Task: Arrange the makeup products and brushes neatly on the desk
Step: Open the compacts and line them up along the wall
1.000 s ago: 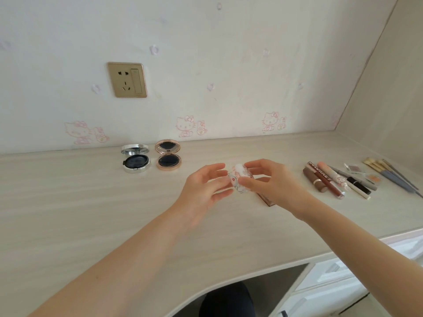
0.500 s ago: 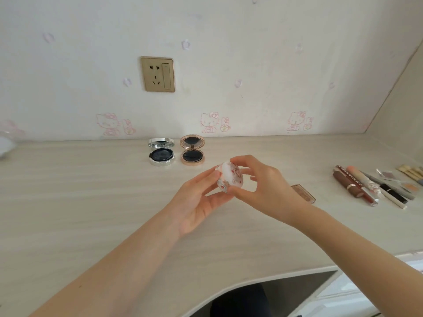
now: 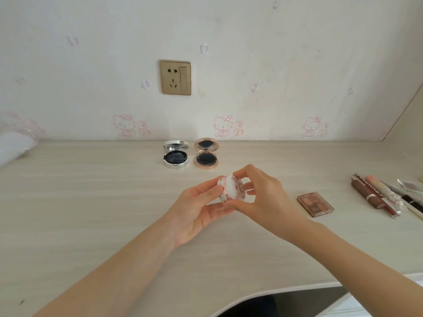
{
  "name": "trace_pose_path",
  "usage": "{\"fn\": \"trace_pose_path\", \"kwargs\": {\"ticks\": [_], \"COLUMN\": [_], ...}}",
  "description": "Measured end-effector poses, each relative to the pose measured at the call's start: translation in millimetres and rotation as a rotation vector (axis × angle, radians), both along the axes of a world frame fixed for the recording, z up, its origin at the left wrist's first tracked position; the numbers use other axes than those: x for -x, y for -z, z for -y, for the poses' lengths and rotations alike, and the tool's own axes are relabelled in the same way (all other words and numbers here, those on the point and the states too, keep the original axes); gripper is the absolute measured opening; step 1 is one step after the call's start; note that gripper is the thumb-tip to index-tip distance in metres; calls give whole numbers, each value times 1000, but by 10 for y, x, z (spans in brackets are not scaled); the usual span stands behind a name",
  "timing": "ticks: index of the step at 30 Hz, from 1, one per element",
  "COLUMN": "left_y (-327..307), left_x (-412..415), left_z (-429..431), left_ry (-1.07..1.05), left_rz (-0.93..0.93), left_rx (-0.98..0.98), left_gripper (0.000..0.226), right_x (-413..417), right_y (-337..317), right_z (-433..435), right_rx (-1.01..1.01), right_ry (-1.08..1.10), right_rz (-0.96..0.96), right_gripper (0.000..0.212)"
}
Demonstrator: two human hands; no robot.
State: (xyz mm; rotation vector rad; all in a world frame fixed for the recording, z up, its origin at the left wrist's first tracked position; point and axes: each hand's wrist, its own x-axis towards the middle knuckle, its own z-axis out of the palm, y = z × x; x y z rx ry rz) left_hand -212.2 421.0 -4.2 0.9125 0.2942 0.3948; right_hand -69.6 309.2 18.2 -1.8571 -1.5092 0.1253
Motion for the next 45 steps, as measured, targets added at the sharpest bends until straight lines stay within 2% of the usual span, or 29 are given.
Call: {"fn": "trace_pose_path", "kwargs": {"ticks": [4, 9, 11, 15, 19, 24, 30, 36, 45], "left_y": [40, 61, 69, 48, 106, 270, 368, 392, 409], "left_x": [37, 74, 87, 125, 147, 147, 130, 123, 97], "left_z": [-25, -81, -111, -199, -239, -235, -248, -215, -144], "left_ry": [16, 0, -34, -101, -118, -273, -324, -347, -403], "left_rz": [5, -48, -126, -296, -363, -484, -477, -490, -539], "left_rx": [-5, -33, -183, -648, -1031, -1268, -1321, -1326, -1341], "left_gripper": [38, 40, 44, 40, 53, 78, 90, 87, 86], "right_x": [-9, -69, -69, -78, -62, -43, -41, -19, -62], "right_y": [-7, -67, -58, -32, -12, 21, 51, 70, -28], "right_z": [21, -9, -17, -43, -85, -113, -153, -181, -269], "right_rx": [34, 73, 84, 122, 160, 206, 206, 184, 210], "right_ry": [-25, -62, -82, -125, -160, -142, -149, -152, -122], "right_rz": [64, -56, -29, 53, 81, 58, 85, 167, 183], "right_gripper": [45, 45, 46, 52, 52, 34, 27, 27, 29]}}
